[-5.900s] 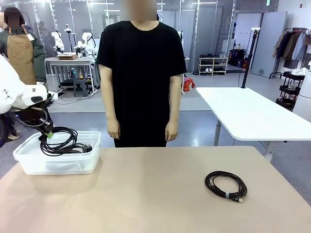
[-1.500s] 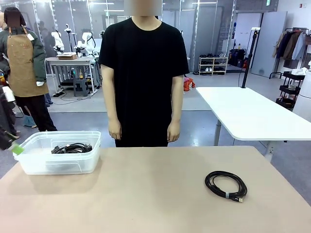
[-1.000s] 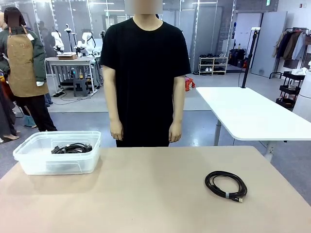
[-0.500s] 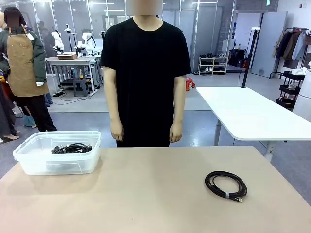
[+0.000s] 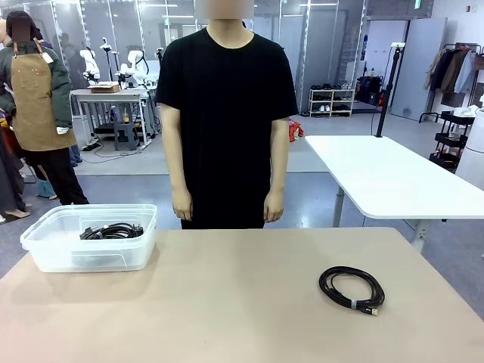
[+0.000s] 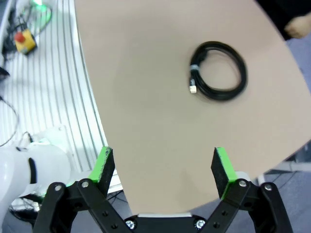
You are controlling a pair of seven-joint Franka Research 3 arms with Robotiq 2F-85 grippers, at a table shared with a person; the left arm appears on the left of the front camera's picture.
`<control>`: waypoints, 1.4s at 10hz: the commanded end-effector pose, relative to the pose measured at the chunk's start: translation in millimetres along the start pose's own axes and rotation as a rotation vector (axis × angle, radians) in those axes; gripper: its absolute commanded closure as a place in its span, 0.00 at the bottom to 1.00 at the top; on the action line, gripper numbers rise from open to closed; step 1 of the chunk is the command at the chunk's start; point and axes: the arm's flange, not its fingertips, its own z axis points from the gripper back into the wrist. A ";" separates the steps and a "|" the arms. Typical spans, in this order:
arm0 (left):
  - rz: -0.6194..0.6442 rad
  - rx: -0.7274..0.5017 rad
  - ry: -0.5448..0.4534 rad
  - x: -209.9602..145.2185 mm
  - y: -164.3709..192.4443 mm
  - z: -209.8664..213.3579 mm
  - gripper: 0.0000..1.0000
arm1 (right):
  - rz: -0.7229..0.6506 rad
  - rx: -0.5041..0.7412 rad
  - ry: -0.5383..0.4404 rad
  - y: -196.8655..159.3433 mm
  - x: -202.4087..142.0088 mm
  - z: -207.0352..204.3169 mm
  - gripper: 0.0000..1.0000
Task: Organize and store the cables.
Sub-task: Place the USB Extension Cable into the Organizing box.
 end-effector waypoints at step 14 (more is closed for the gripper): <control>-0.017 -0.005 -0.023 -0.1 0.7 -0.1 0.00 | 0.066 0.009 0.677 -75.4 125.1 -258.9 0.00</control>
